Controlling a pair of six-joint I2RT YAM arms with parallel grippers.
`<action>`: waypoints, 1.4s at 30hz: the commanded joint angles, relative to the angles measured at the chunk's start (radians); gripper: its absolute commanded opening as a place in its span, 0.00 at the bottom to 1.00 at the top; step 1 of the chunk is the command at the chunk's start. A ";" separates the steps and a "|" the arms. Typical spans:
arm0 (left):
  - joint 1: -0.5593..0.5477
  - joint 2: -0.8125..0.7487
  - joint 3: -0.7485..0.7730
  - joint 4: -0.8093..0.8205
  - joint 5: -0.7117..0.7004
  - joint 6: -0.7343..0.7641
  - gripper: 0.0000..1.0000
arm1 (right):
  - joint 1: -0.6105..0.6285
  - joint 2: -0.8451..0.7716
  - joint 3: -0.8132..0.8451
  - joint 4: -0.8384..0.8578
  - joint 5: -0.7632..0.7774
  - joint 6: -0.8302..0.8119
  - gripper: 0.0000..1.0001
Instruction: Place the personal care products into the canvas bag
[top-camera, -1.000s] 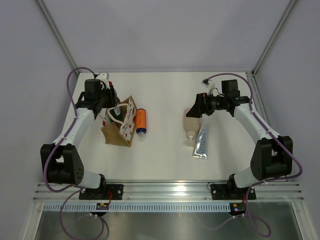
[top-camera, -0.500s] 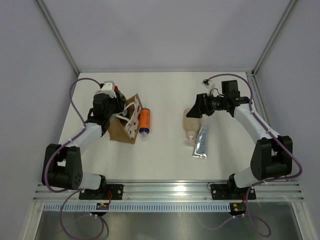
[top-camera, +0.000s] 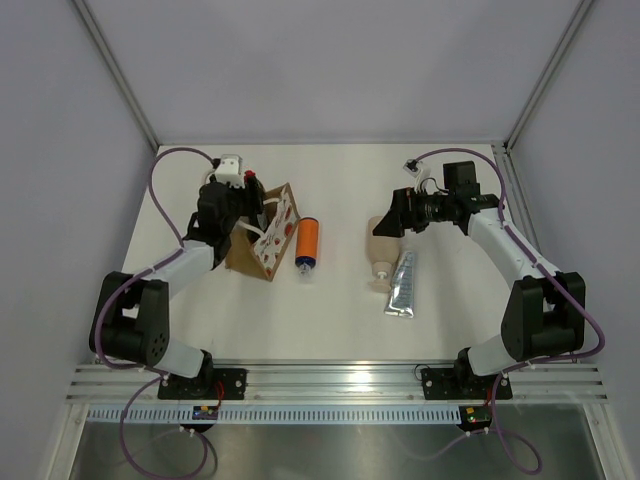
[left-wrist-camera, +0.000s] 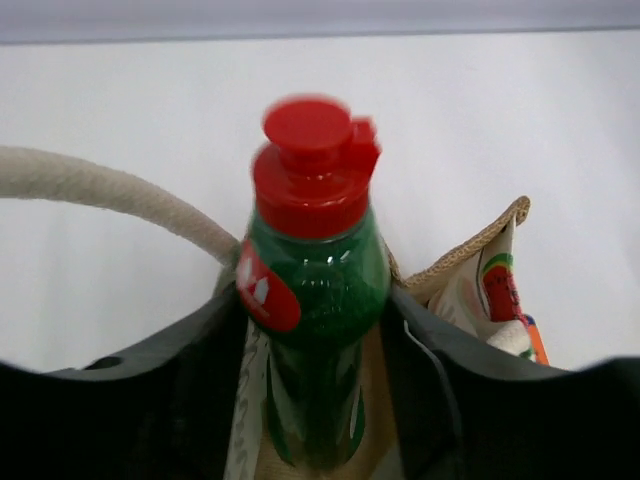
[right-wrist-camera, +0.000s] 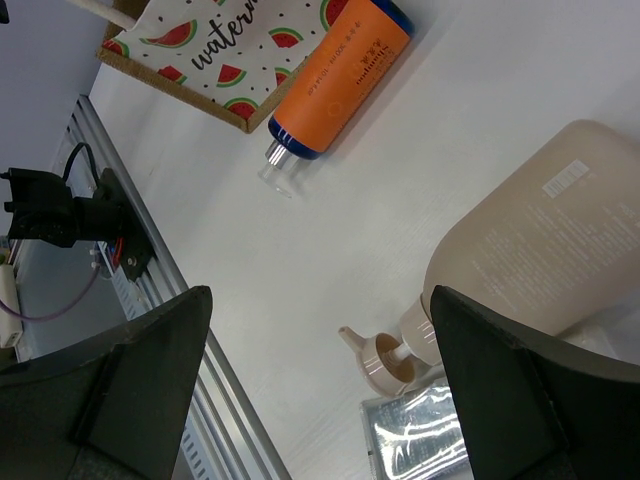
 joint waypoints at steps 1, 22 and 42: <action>0.001 -0.023 0.086 0.166 -0.006 0.031 0.67 | -0.008 -0.041 0.003 0.015 -0.019 -0.029 1.00; 0.006 -0.309 0.463 -0.544 0.001 0.080 0.99 | 0.308 0.145 0.155 -0.061 0.378 0.199 0.99; 0.007 -1.172 0.043 -1.105 -0.140 -0.382 0.99 | 0.563 0.596 0.460 0.052 0.878 0.635 0.99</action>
